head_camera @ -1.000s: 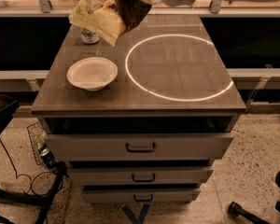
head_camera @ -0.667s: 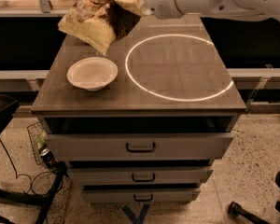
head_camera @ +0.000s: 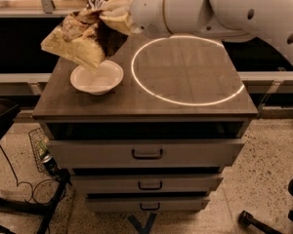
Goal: Place brown chip bag into paper bowl
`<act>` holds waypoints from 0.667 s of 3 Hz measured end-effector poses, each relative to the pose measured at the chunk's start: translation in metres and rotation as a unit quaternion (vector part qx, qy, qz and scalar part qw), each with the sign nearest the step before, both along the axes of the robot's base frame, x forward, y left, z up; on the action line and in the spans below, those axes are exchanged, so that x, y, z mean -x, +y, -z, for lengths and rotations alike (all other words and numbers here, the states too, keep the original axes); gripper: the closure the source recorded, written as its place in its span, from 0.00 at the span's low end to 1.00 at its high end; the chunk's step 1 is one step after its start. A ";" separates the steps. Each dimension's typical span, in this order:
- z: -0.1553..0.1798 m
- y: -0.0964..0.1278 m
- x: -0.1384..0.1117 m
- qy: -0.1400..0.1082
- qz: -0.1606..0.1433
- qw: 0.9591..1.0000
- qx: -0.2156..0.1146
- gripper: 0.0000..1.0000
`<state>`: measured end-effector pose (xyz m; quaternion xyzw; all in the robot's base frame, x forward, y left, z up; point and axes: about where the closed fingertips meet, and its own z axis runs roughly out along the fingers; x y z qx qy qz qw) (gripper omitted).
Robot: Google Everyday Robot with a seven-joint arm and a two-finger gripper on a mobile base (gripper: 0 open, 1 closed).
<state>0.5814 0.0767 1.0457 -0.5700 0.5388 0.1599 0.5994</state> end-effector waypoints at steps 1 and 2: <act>0.021 0.012 0.003 0.040 -0.025 0.999 -0.007 1.00; 0.037 0.018 0.005 0.067 -0.043 0.997 -0.019 1.00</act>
Offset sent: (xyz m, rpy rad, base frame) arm -0.0055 0.0198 -0.0573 0.0714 0.2043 0.1217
